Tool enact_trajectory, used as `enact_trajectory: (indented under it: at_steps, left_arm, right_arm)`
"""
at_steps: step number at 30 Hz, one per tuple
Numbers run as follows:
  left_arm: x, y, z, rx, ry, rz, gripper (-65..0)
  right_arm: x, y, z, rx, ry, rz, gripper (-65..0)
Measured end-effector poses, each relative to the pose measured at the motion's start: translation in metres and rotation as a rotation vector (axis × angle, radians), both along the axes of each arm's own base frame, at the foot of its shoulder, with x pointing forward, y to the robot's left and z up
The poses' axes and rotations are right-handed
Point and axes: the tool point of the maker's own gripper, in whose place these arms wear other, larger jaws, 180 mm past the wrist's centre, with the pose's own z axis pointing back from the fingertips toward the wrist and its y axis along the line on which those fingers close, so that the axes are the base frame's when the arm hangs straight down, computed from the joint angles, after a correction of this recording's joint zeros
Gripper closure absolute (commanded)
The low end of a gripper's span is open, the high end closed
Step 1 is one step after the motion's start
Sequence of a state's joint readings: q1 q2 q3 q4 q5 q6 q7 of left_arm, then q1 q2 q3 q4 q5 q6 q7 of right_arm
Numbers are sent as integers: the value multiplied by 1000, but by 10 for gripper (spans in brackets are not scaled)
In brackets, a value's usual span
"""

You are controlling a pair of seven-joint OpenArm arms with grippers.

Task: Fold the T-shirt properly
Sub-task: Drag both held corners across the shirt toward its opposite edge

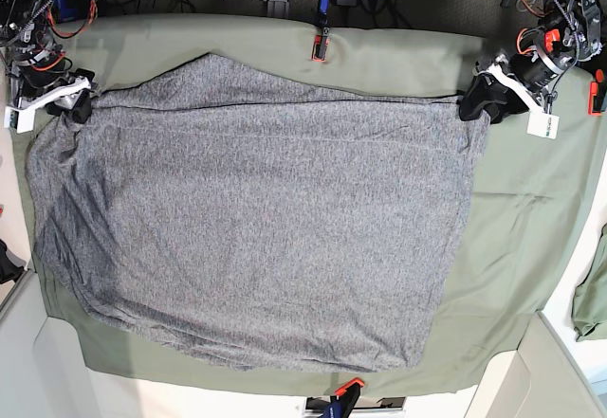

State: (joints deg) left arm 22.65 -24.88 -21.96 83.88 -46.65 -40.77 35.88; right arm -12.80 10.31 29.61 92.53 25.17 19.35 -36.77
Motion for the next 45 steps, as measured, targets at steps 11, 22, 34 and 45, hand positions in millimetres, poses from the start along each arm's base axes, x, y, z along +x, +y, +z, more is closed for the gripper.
enact_trajectory:
  at_steps: [11, 22, 34, 45]
  left_arm:
    - [1, 3, -2, 13, -4, 16, 0]
    - [17, 30, 46, 108, -109, 43, 0]
    - [43, 57, 73, 252, -150, -15, 0]
    - [85, 50, 69, 292, -150, -92, 0]
  right_arm:
    - [14, -1, -3, 30, -3, -15, -76]
    - [17, -7, 10, 18, -34, -6, 0]
    - [61, -14, 48, 18, -147, -8, 0]
    - [93, -17, 31, 87, -124, -30, 0]
